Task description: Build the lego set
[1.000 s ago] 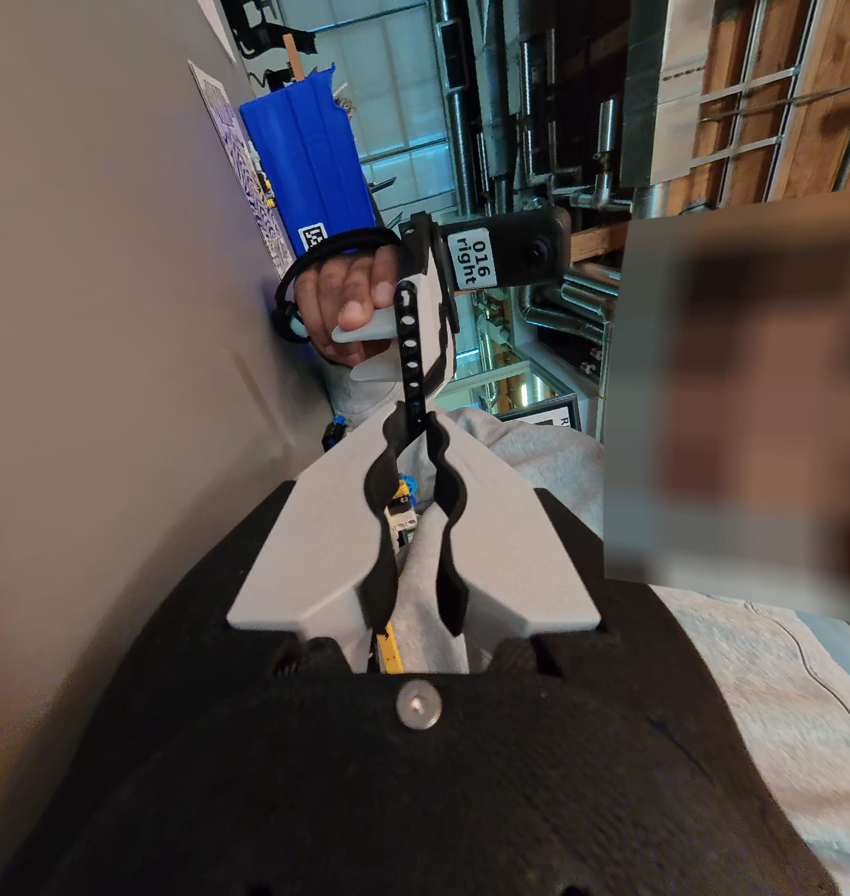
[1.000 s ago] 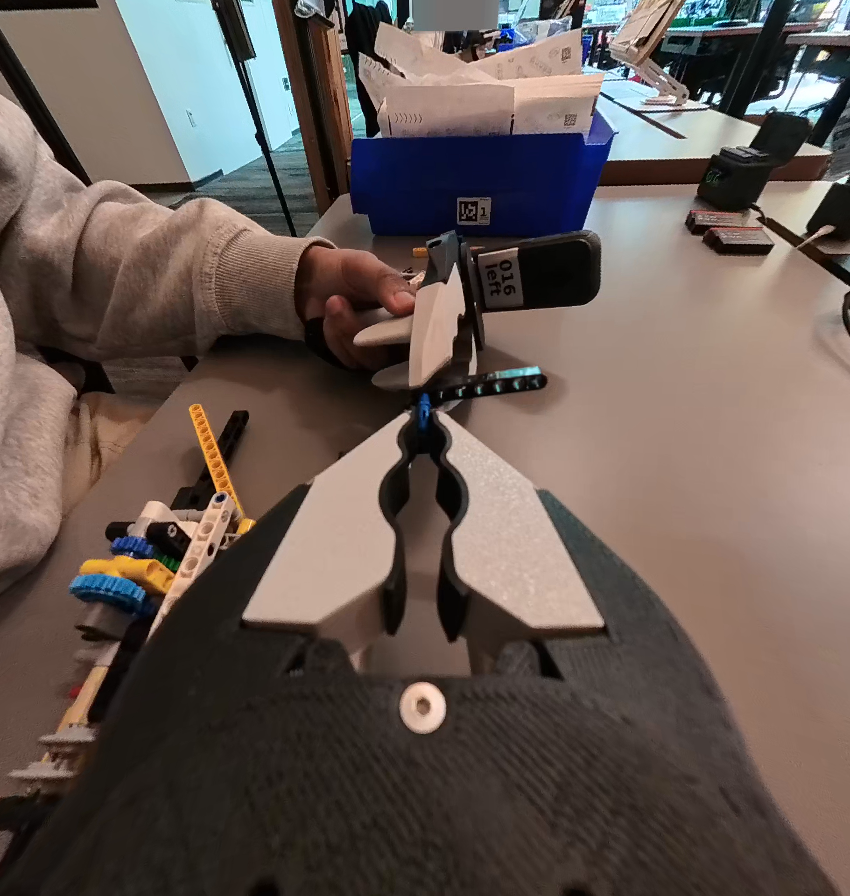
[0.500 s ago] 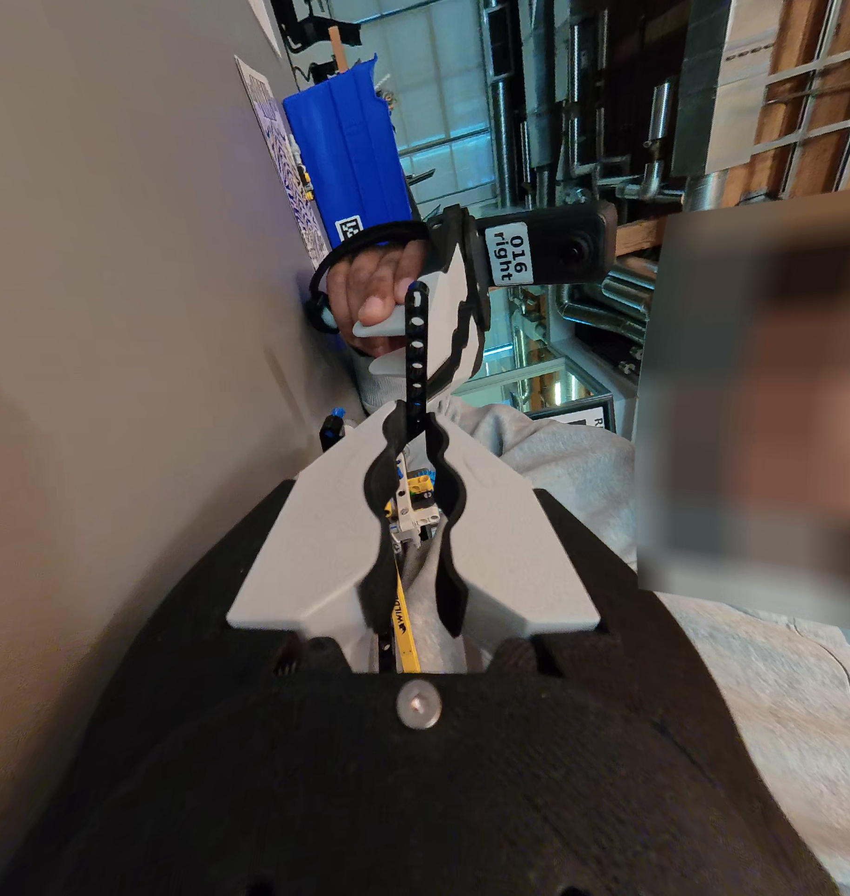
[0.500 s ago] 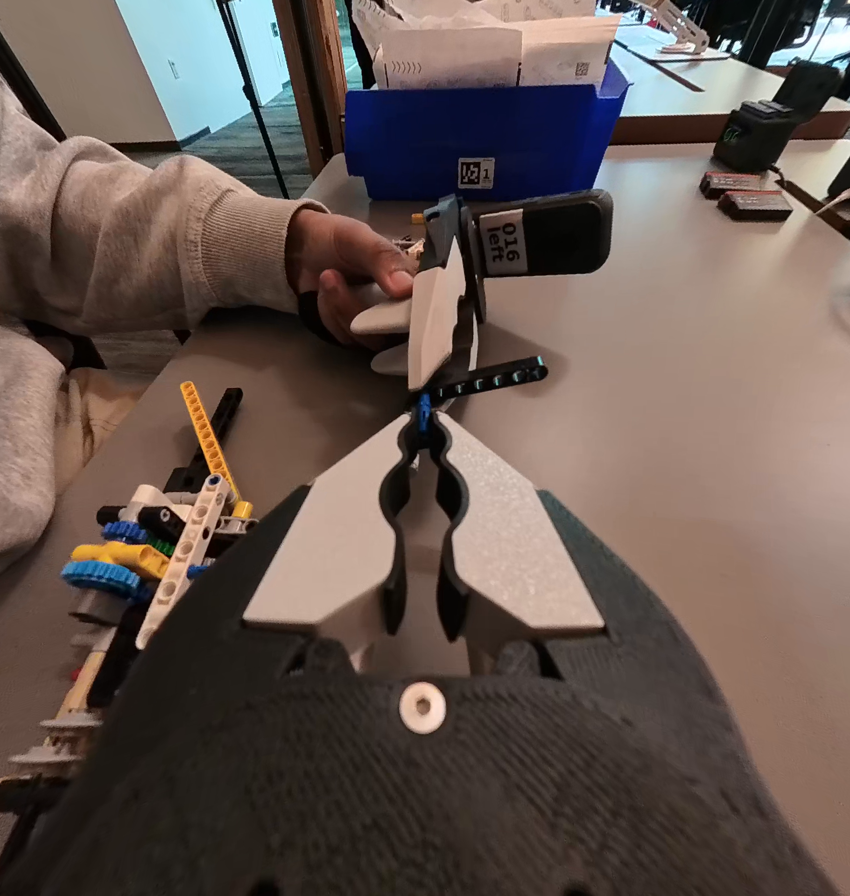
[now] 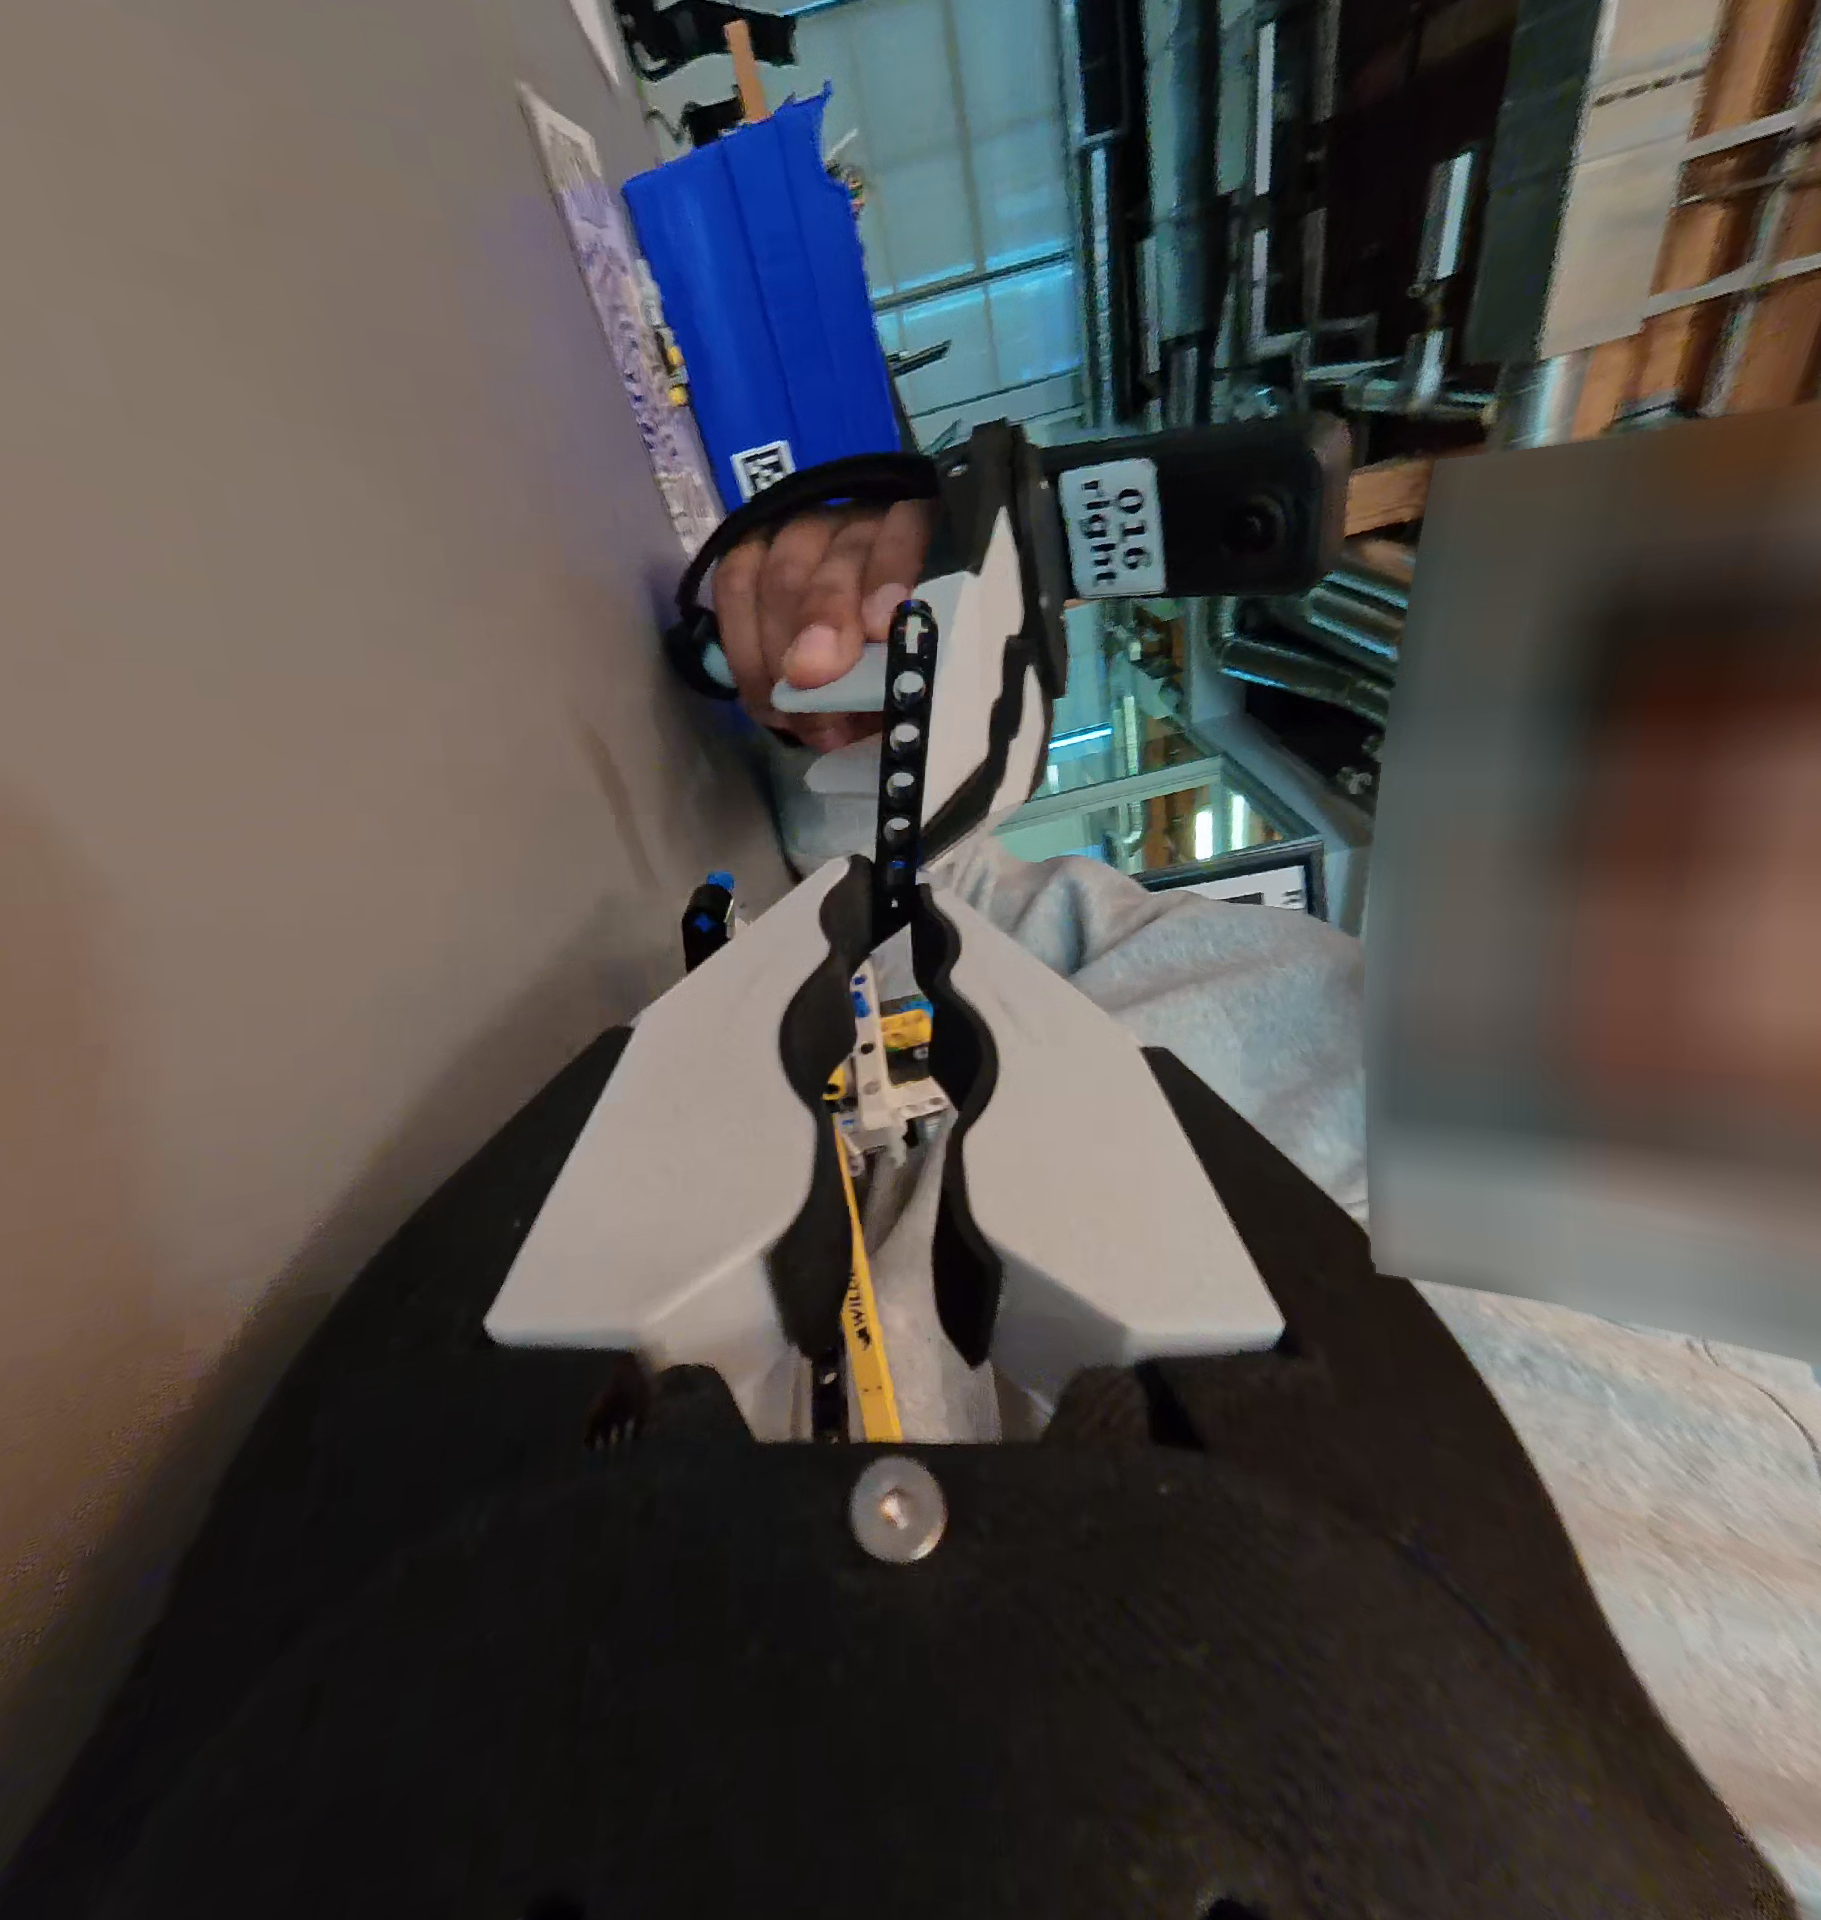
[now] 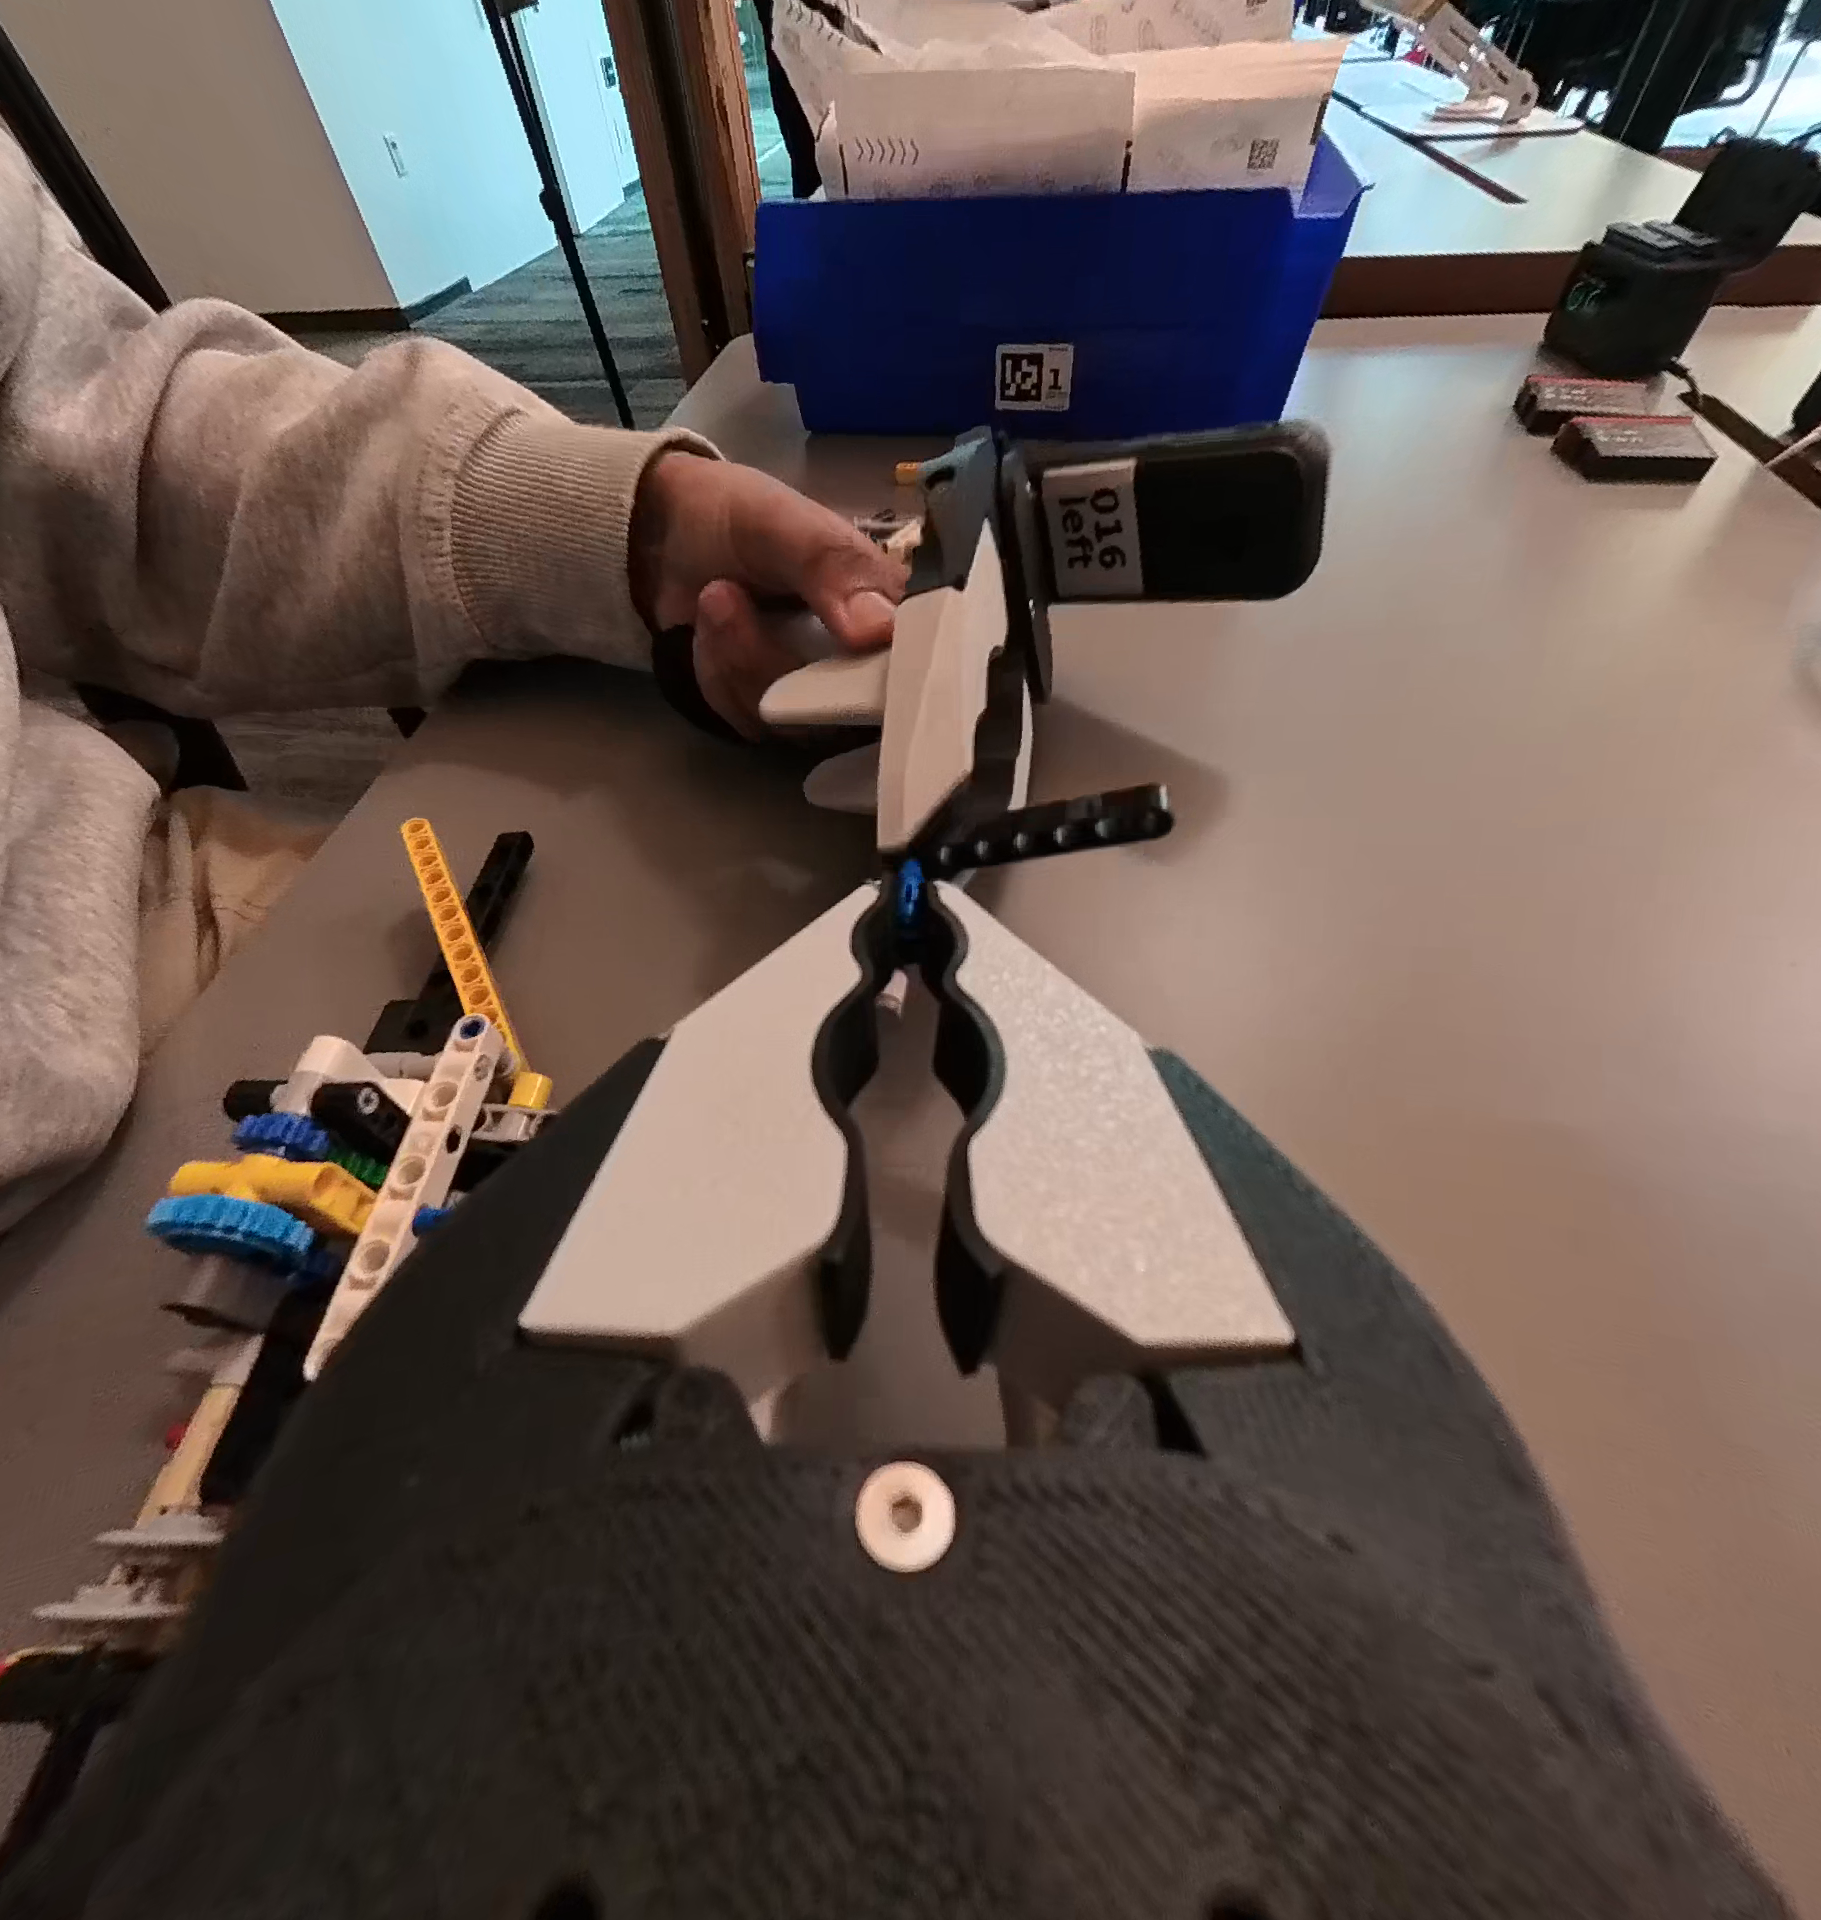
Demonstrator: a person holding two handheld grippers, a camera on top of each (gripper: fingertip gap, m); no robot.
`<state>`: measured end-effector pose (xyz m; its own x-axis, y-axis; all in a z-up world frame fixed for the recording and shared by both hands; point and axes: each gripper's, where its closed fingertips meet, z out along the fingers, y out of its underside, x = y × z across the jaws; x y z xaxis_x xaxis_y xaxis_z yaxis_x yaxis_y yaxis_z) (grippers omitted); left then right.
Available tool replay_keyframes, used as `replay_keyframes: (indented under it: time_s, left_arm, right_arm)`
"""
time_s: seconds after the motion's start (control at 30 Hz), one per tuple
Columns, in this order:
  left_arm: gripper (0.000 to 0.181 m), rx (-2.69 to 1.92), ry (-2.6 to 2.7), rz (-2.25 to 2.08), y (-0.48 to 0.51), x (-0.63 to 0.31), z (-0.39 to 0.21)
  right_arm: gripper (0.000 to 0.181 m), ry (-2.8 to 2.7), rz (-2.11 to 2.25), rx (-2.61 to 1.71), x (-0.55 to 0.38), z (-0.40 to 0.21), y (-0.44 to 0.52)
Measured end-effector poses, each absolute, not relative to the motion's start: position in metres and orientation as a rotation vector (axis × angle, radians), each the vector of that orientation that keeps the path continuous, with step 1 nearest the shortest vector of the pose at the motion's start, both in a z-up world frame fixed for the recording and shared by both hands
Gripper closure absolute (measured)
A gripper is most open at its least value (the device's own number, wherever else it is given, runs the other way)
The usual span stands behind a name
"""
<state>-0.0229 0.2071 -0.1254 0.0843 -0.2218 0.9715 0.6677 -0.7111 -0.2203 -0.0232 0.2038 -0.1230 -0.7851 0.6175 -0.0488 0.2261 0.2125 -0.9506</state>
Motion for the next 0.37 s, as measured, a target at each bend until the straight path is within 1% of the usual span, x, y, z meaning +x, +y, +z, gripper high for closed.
replay_keyframes:
  time_s: [0.37]
  left_arm:
    - [0.175, -1.619, -0.447, -1.767, 0.2062, -0.0259, -0.1170]
  right_arm:
    - [0.179, -2.111, 1.622, -0.785, -0.0249, -0.1183, 0.2026]
